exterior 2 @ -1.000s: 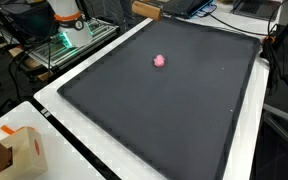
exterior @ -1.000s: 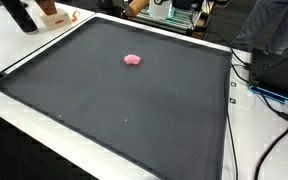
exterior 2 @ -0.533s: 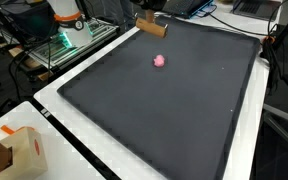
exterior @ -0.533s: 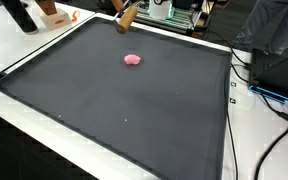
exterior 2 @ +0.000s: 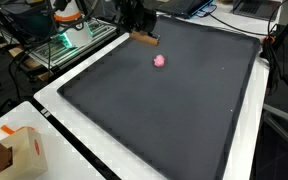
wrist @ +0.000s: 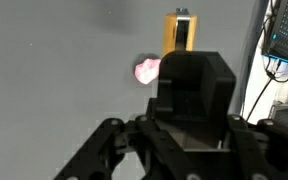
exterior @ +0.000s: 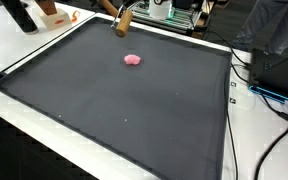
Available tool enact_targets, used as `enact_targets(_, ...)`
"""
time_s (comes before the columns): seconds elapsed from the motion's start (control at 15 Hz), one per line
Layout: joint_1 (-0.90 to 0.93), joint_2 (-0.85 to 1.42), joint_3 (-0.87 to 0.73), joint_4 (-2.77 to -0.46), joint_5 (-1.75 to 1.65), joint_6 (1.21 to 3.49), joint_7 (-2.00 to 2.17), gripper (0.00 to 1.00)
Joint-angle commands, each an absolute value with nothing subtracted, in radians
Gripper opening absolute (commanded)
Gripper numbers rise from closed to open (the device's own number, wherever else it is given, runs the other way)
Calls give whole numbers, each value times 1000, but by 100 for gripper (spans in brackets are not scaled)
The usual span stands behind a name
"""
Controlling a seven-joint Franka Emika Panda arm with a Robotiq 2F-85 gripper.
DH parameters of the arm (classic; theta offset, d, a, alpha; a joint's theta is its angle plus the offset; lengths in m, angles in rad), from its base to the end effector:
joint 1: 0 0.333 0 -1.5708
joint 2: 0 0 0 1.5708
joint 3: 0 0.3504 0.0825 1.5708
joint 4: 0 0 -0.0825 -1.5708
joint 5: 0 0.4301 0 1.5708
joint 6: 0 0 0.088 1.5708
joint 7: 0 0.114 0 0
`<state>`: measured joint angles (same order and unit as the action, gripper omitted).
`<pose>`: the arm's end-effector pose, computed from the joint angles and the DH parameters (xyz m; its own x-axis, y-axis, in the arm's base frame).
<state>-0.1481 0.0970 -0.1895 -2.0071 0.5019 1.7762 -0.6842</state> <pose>0.5634 -0.1482 0.4000 0.9869 0.1609 -0.0117 0.1310 -0.8416 -0.5240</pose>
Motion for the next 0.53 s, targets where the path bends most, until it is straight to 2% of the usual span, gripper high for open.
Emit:
enact_targets(0.0, -214, 162, -188, -1964, 567, 1704, -779, 24)
enact_targets(0.47, -277, 224, -182, -1976, 624, 1756, -878, 24)
